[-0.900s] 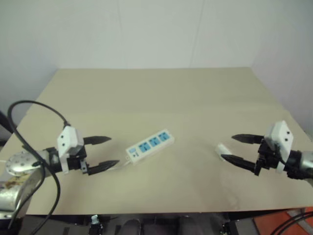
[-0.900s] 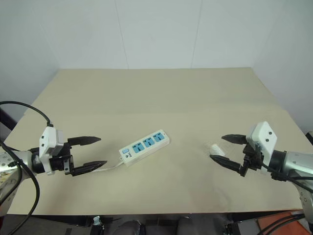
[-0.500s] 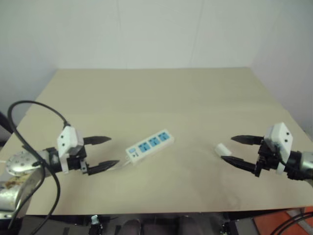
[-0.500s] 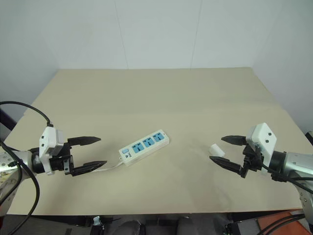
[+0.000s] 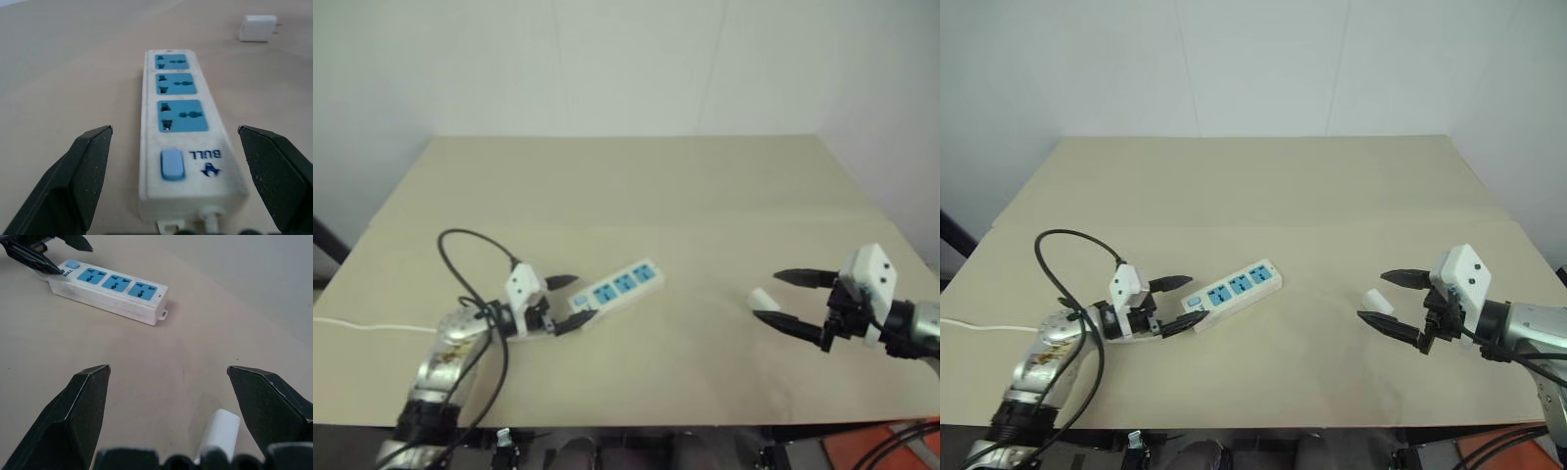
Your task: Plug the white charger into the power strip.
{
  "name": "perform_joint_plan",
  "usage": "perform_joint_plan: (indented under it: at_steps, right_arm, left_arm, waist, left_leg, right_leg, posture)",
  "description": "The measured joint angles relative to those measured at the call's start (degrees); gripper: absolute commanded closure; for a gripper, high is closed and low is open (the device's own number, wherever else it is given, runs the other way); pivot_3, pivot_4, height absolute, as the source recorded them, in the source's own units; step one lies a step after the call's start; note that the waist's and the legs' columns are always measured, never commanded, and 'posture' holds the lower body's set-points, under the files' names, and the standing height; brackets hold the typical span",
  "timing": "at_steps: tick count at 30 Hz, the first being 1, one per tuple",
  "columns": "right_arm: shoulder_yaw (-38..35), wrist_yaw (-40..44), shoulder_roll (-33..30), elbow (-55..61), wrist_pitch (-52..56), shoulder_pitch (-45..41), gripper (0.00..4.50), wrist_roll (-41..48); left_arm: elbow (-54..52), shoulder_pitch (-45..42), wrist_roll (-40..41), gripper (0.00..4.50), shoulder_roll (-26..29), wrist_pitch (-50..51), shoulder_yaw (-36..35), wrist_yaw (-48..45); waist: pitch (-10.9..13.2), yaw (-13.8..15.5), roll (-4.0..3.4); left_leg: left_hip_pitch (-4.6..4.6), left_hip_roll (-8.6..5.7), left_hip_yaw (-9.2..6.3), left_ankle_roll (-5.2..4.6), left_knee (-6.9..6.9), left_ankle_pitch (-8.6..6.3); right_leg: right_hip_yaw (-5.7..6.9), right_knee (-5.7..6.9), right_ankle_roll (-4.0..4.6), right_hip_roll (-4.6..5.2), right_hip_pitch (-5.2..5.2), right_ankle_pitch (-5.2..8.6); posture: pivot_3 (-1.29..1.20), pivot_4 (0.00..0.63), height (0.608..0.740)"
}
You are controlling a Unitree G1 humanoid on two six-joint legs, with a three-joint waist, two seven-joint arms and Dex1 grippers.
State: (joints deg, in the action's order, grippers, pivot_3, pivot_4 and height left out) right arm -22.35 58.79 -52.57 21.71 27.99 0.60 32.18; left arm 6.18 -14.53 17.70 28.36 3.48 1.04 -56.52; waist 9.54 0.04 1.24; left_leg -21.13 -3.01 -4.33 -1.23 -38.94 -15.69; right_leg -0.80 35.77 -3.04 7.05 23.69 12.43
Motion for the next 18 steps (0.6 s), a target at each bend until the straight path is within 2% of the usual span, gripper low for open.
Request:
perform_joint_plan:
  at_steps: [5, 9, 18]
  right_arm:
    - [-0.55, -0.22, 0.0, 0.84, 0.03, 0.58, 0.0, 0.19]
    - [-0.66, -0.3, 0.0, 1.35, 0.05, 0.59, 0.0, 0.51]
    - [-0.71, -0.67, 0.09, 1.62, 0.16, 0.76, 0.0, 0.63]
  left_arm:
    - [6.8, -2.74, -2.09, 0.04, -3.05, -9.42, 1.15, -0.26]
    - [9.27, -3.46, -2.14, 0.04, -3.45, -12.44, 1.48, -1.27]
    - [8.98, -0.98, -0.97, 0.04, -3.3, -9.82, 1.52, -3.64]
  waist:
    - [-0.03, 0.56, -0.03]
    - [-0.03, 0.55, -0.02]
    - [-0.02, 0.41, 0.0]
  left_leg:
    - [0.13, -0.02, -0.01, 0.0, -0.02, 0.0]
    - [0.36, -0.01, -0.01, 0.0, 0.0, 0.0]
    - [0.35, -0.01, -0.02, -0.01, 0.0, 0.0]
  right_leg:
    - [0.01, 0.0, -0.02, 0.02, -0.19, 0.0]
    - [0.03, -0.04, -0.06, 0.02, -0.45, 0.02]
    - [0.03, -0.04, -0.09, 0.02, -0.43, 0.04]
  posture:
    - [0.0, 0.15, 0.74]
    - [0.0, 0.15, 0.74]
    - [0.0, 0.15, 0.74]
